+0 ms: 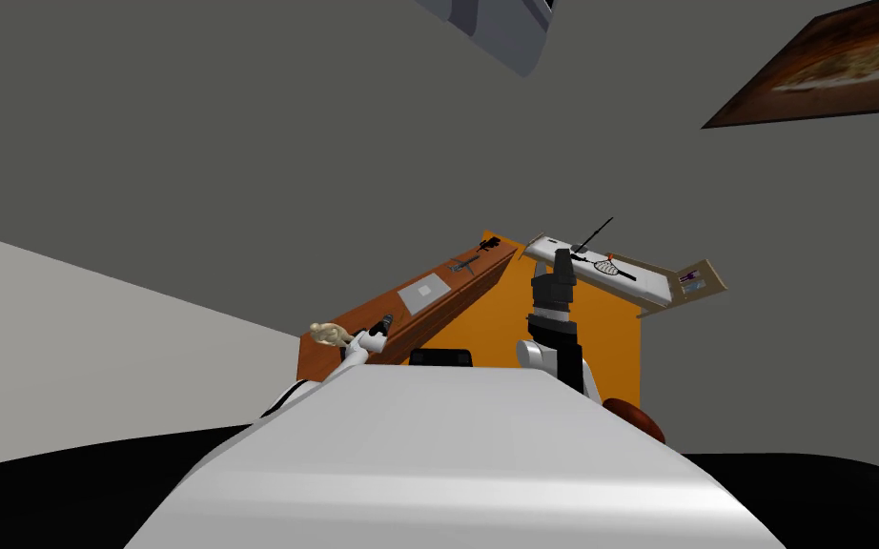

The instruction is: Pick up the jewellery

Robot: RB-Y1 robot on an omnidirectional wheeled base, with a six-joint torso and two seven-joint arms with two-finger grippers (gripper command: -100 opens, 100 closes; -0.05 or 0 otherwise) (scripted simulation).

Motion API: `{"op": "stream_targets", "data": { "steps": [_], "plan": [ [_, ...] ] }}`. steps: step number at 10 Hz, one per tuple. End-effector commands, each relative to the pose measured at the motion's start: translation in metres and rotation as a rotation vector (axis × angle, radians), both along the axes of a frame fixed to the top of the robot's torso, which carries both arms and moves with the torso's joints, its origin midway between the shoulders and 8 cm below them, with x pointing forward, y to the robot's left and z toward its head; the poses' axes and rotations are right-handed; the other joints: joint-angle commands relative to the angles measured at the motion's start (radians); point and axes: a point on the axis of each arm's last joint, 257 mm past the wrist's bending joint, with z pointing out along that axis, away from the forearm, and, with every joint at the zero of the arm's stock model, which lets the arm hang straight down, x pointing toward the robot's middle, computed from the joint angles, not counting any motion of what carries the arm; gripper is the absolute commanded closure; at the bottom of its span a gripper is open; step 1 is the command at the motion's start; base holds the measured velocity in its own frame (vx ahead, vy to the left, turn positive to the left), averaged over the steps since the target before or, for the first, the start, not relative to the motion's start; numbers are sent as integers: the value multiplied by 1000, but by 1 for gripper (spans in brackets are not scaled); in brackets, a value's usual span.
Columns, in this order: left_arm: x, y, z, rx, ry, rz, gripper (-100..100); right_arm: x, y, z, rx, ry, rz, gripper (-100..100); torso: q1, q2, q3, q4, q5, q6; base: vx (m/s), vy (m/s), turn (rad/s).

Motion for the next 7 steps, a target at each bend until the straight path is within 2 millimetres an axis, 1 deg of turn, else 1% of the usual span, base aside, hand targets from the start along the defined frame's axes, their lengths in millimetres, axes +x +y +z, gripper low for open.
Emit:
{"op": "stream_targets", "data": {
  "steps": [1,2,5,6,7],
  "plan": [
    [0,0,0,0,0,0,0,0,0,0,0,0,0,0,0,0,0,0,0,0,0,0,0],
    [5,0,5,0,2,0,100,0,0,0,0,0,0,0,0,0,0,0,0,0,-27,6,-30],
    [12,-1,13,-1,3,0,100,0,0,0,0,0,0,0,0,4,2,1,0,0,-58,4,-7],
    [11,-1,12,0,1,-1,100,0,0,0,0,0,0,0,0,4,2,1,0,0,-30,-5,2],
    [11,-1,11,0,3,0,0,0,0,0,0,0,0,0,0,3,2,1,0,0,-6,-1,1]
  ]
}}
